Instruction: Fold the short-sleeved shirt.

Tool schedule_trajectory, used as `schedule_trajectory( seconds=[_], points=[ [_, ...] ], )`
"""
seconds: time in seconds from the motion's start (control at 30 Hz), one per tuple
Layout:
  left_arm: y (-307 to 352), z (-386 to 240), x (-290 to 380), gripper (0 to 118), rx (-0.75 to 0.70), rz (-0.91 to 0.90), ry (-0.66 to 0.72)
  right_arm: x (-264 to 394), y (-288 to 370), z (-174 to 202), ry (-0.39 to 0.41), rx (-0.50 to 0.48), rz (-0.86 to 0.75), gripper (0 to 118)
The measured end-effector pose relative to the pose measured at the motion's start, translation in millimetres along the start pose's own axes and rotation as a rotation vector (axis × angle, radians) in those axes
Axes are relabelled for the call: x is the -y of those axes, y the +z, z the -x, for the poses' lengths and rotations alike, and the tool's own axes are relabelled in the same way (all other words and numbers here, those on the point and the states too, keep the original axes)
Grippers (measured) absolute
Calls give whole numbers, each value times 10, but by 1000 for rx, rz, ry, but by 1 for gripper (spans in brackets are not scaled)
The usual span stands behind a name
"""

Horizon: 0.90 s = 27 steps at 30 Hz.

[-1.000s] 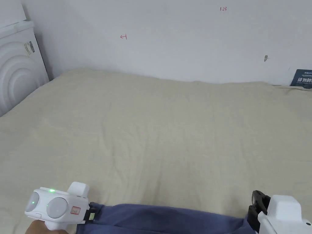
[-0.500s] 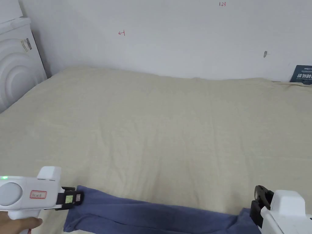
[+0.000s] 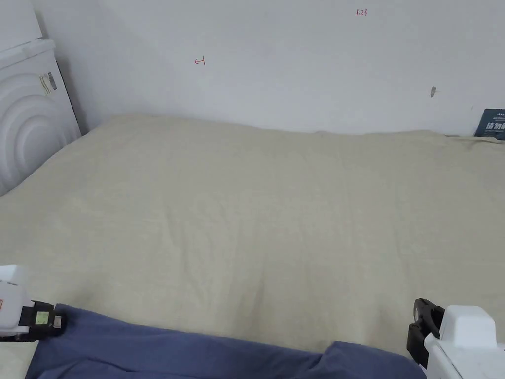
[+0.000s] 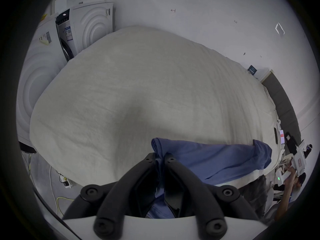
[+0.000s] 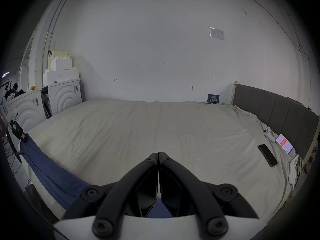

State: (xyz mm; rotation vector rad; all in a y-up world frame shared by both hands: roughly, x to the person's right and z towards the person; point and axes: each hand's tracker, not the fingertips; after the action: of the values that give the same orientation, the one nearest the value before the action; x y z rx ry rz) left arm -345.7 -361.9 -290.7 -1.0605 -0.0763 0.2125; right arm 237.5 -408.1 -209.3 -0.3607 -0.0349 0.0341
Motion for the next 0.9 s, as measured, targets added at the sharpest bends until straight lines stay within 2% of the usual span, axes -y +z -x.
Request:
schedule_trajectory(
  seconds=[0.07, 0.37, 0.6, 0.8, 0.9],
  points=[
    [50, -78, 40, 2, 37, 5, 4, -6, -5, 22, -1, -4, -1, 0],
    [296, -749, 116, 2, 377, 19, 36, -13, 13, 53, 9, -19, -4, 0],
    [131, -1385, 47, 2, 517, 51, 23, -17, 55, 1, -2, -5, -6, 0],
    [-328, -2115, 134, 2, 534, 120, -22, 6, 100, -74, -15, 14, -6, 0],
    [-791, -2352, 211, 2, 502, 198, -59, 20, 128, -119, -22, 23, -5, 0]
  ],
)
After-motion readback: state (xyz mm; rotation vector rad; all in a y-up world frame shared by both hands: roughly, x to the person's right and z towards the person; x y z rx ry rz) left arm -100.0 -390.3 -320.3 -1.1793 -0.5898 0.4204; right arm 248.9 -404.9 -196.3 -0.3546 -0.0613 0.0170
